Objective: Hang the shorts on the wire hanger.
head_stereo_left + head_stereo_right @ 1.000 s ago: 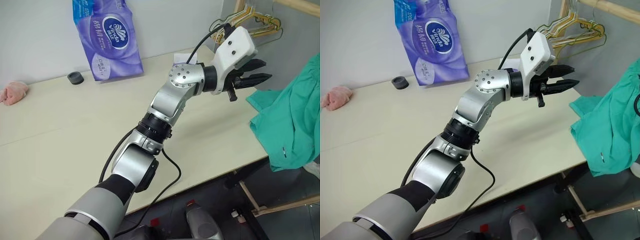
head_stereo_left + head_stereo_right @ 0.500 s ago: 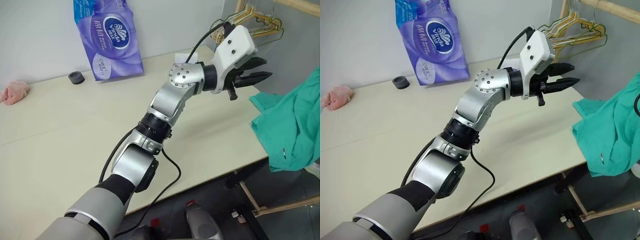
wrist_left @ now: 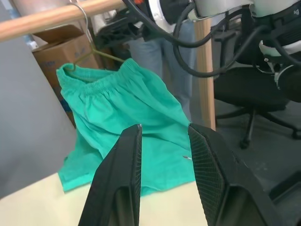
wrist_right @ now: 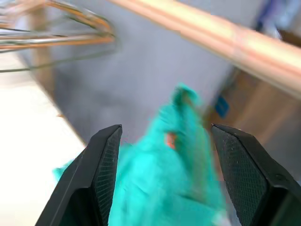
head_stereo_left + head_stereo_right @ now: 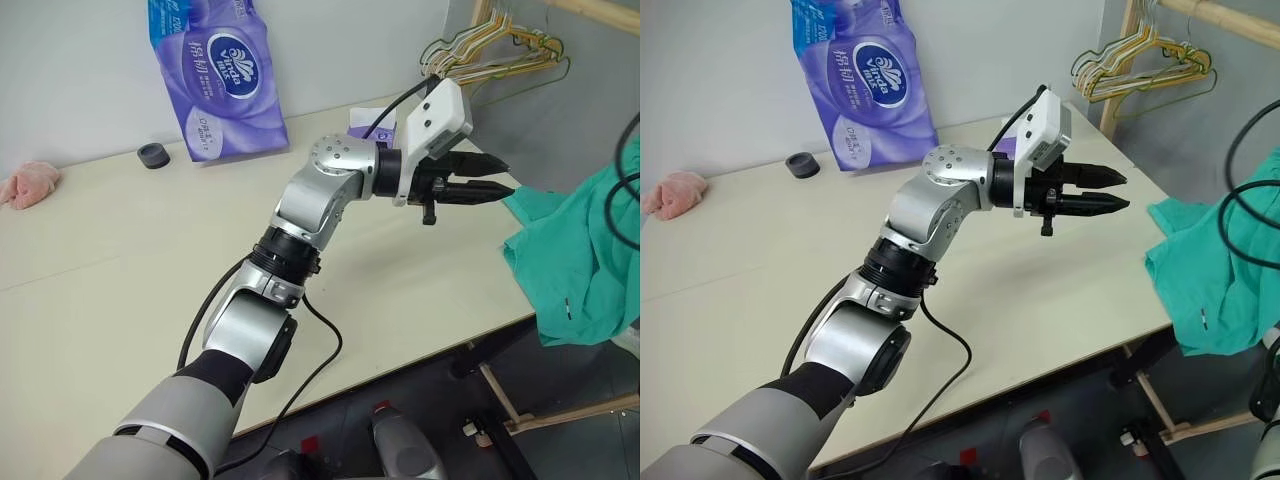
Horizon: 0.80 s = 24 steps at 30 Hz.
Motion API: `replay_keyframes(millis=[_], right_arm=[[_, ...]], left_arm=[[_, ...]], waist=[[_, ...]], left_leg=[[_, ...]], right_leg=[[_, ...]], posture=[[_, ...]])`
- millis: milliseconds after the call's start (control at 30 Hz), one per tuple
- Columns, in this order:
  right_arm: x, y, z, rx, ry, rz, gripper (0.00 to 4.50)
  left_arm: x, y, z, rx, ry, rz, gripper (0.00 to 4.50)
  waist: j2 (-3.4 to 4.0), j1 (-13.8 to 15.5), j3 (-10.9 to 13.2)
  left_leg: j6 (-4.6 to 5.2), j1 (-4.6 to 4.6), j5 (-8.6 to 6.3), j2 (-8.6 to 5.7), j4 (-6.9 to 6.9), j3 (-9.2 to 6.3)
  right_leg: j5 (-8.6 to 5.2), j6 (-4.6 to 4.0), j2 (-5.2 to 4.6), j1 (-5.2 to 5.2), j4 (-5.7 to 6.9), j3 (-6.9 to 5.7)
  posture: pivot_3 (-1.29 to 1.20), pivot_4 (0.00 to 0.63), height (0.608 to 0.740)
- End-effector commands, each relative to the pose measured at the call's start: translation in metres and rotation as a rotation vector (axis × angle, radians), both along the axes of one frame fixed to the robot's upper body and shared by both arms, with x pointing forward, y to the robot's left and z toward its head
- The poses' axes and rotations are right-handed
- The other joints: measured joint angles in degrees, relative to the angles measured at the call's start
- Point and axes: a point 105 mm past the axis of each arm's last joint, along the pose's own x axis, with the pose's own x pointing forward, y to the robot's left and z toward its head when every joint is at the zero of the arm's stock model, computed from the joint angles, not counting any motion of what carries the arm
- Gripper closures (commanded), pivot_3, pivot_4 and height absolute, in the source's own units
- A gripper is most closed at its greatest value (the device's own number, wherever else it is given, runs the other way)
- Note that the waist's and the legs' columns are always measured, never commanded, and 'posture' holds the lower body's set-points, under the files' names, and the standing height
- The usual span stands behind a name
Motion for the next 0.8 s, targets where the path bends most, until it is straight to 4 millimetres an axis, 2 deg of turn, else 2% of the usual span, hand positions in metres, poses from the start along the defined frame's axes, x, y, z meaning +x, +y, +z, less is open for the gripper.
replay_keyframes(millis=[33, 133, 200, 267, 367, 433, 500, 633, 800], right_arm=[[0.006, 0.035, -0.005, -0.090, -0.057, 0.143, 1.29], [0.015, 0.067, -0.029, -0.126, -0.075, 0.283, 1.29], [0.019, 0.088, -0.048, -0.161, -0.096, 0.372, 1.29], [0.021, 0.103, -0.064, -0.161, -0.115, 0.422, 1.29], [0.023, 0.132, -0.092, -0.189, -0.133, 0.535, 1.29], [0.023, 0.146, -0.103, -0.170, -0.155, 0.596, 1.29], [0.024, 0.152, -0.109, -0.149, -0.167, 0.628, 1.29], [0.028, 0.186, -0.146, -0.117, -0.158, 0.725, 1.29], [0.030, 0.206, -0.174, -0.070, -0.144, 0.791, 1.29]], left_arm=[[0.008, 0.010, 0.003, -0.034, -0.028, 0.079, 2.85], [0.041, 0.033, -0.004, -0.078, 0.002, 0.320, 2.85], [0.066, 0.057, -0.013, -0.115, 0.033, 0.507, 2.85], [0.079, 0.078, -0.022, -0.130, 0.061, 0.636, 2.85], [0.092, 0.121, -0.043, -0.144, 0.053, 0.871, 2.85], [0.093, 0.143, -0.057, -0.146, 0.074, 0.968, 2.85], [0.091, 0.153, -0.065, -0.133, 0.067, 1.011, 2.85], [0.083, 0.226, -0.101, -0.213, 0.124, 1.360, 2.85], [0.064, 0.274, -0.141, -0.174, 0.143, 1.573, 2.85]], waist=[[-0.06, 0.0, -0.1], [-0.11, 0.0, -0.1], [-0.12, 0.0, -0.2], [-0.12, 0.0, -0.2], [-0.19, 0.2, -0.4], [-0.42, 0.9, -0.5], [-0.69, 1.8, -0.7], [-1.23, 4.1, -2.0], [-1.66, 8.9, -2.4]], left_leg=[[0.00, 0.00, 0.00, 0.00, 0.00, -0.05], [0.00, 0.01, 0.00, 0.01, 0.02, -0.12], [0.00, 0.02, 0.01, -0.01, 0.02, -0.15], [0.00, 0.01, 0.01, -0.01, 0.04, -0.19], [-0.01, 0.01, 0.02, -0.05, 0.03, -0.25], [-0.03, 0.01, 0.03, -0.06, 0.05, -0.30], [-0.07, 0.01, 0.05, -0.13, 0.08, -0.35], [-0.15, 0.09, 0.09, -0.36, 0.02, -0.54], [-0.27, 0.18, 0.16, -0.49, 0.05, -0.64]], right_leg=[[0.00, 0.00, 0.00, 0.00, 0.01, -0.04], [0.00, -0.01, 0.00, 0.00, 0.07, -0.07], [0.00, -0.01, 0.00, -0.03, 0.15, -0.07], [0.00, -0.01, 0.00, -0.04, 0.18, -0.10], [0.00, -0.01, -0.05, -0.06, 0.23, -0.15], [0.01, -0.01, -0.07, -0.08, 0.28, -0.19], [0.01, -0.02, -0.11, -0.09, 0.32, -0.18], [0.01, -0.02, -0.33, -0.09, 0.32, -0.25], [0.06, -0.04, -0.42, -0.04, 0.39, -0.30]], posture=[[-0.32, 0.088, 0.740], [-0.31, 0.079, 0.740], [-0.30, 0.076, 0.740], [-0.27, 0.073, 0.740], [-0.23, 0.065, 0.740], [-0.20, 0.059, 0.740], [-0.18, 0.055, 0.740], [-0.10, 0.049, 0.740], [-0.04, 0.042, 0.740]])
